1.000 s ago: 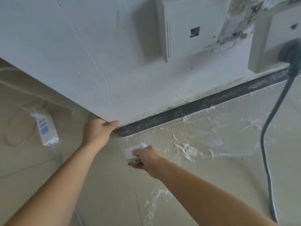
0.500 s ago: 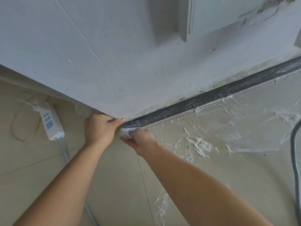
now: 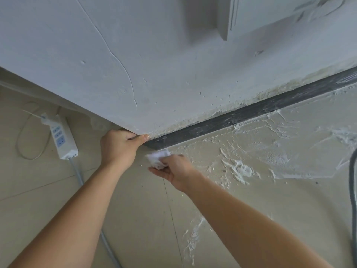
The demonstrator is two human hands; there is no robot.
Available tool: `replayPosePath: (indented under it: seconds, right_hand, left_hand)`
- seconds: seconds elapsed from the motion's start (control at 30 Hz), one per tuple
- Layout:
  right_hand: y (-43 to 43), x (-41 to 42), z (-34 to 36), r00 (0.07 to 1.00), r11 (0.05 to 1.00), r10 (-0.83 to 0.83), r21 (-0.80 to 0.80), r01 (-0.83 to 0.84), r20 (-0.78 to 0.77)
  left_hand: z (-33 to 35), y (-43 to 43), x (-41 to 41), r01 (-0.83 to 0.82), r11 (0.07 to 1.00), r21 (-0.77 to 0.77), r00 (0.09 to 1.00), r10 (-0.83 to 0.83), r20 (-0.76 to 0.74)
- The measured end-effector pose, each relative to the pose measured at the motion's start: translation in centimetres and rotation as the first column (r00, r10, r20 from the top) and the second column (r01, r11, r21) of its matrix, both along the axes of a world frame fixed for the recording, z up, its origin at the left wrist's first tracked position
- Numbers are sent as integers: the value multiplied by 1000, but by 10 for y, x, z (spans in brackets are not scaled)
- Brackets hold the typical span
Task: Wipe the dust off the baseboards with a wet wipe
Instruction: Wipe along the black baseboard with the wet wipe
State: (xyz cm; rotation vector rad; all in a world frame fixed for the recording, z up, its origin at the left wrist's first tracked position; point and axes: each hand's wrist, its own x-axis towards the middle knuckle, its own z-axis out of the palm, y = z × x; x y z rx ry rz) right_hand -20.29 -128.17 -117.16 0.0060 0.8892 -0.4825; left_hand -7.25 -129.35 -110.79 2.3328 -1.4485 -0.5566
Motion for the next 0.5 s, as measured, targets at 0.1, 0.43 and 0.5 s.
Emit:
replayPosePath:
  seconds: [0.1,0.43,0.5]
  right_hand:
    - [-17,20,3,994,991,-108,76,109,-22]
    - [-3,-66,3,912,915,-401,94,393,89]
    - [4,-49,2,989,988,-149,39,148,22]
  left_hand:
    - [-5,-1,5,-8,1000,21,1000,8,-24]
    - [-5,0,7,6,1000,19,1000,-6,-6]
    - [-5,0,5,-1,1000,20,1000,1,2]
